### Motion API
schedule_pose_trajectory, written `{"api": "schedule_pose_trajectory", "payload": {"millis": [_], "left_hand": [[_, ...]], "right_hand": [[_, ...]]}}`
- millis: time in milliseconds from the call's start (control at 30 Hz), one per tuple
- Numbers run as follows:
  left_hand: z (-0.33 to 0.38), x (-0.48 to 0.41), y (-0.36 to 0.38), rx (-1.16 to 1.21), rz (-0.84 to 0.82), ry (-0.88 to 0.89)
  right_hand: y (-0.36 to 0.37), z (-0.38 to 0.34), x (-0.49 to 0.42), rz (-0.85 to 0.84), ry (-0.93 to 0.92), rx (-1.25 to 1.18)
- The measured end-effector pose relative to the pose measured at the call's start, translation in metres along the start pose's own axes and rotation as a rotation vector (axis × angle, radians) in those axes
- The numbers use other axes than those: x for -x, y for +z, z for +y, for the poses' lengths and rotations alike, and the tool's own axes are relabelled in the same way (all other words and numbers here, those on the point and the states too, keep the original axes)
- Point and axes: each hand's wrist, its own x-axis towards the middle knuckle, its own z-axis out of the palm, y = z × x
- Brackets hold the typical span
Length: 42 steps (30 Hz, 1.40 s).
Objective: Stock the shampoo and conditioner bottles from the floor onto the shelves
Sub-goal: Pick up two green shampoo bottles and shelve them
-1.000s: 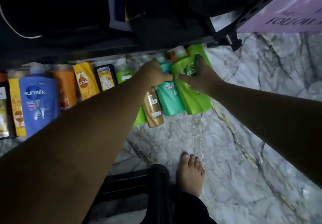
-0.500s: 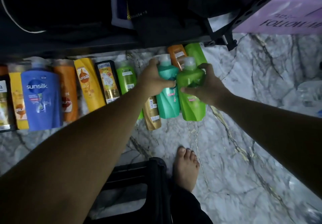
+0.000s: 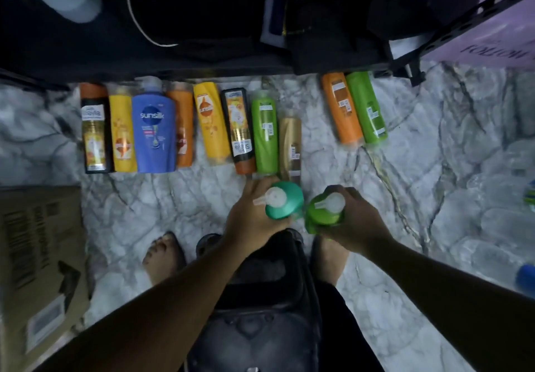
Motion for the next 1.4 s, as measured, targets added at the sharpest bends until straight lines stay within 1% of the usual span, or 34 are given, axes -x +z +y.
{"api": "schedule_pose_trajectory", "payload": {"millis": [67,200,333,433,500,600,667,733,867,1000,1067,1200,1300,1400], "left_hand": [[-0.014,0.019,-0.019,-0.041,-0.002,-0.004],[-0.047,0.035,-0.053,-0.096,0.072,-0.032],[-0.080,0.034,-0.078,-0.152,0.066,-0.026],[-0.100,0.032,-0.095,-0.193,0.059,0.019],[-0.110,0.032,-0.104,-0.196,0.043,0.073],[-0.120,0.032,-0.110,-0.158,-0.004,0.090],[-0.124,0.030,-0.111,-0.130,-0.052,0.061],[-0.127,0.024,-0.112,-0.089,-0.095,0.004],[-0.126,0.015,-0.118,-0.043,-0.158,-0.032],[-0.118,0.012,-0.124,-0.053,-0.197,-0.042],[-0.110,0.016,-0.127,-0.039,-0.191,-0.050],[-0.074,0.043,-0.141,0.046,-0.119,-0.063],[-0.023,0.077,-0.162,0.146,-0.078,-0.051],[0.045,0.116,-0.200,0.202,-0.060,-0.036]], "right_hand": [[0.019,-0.018,0.011,-0.010,-0.061,-0.019],[0.063,-0.055,0.014,0.009,-0.141,-0.066],[0.101,-0.086,0.003,0.096,-0.165,-0.169],[0.115,-0.099,-0.007,0.095,-0.162,-0.189],[0.116,-0.103,-0.015,0.067,-0.195,-0.142],[0.107,-0.106,-0.023,-0.053,-0.286,0.017],[0.097,-0.105,-0.028,-0.138,-0.374,0.183],[0.086,-0.103,-0.034,-0.180,-0.469,0.331],[0.066,-0.105,-0.050,-0.216,-0.581,0.525],[0.062,-0.113,-0.056,-0.205,-0.624,0.600],[0.059,-0.118,-0.049,-0.183,-0.602,0.538],[0.037,-0.128,-0.009,-0.139,-0.498,0.292],[0.002,-0.143,0.047,-0.070,-0.435,0.064],[-0.047,-0.175,0.117,0.007,-0.402,-0.191]]}}
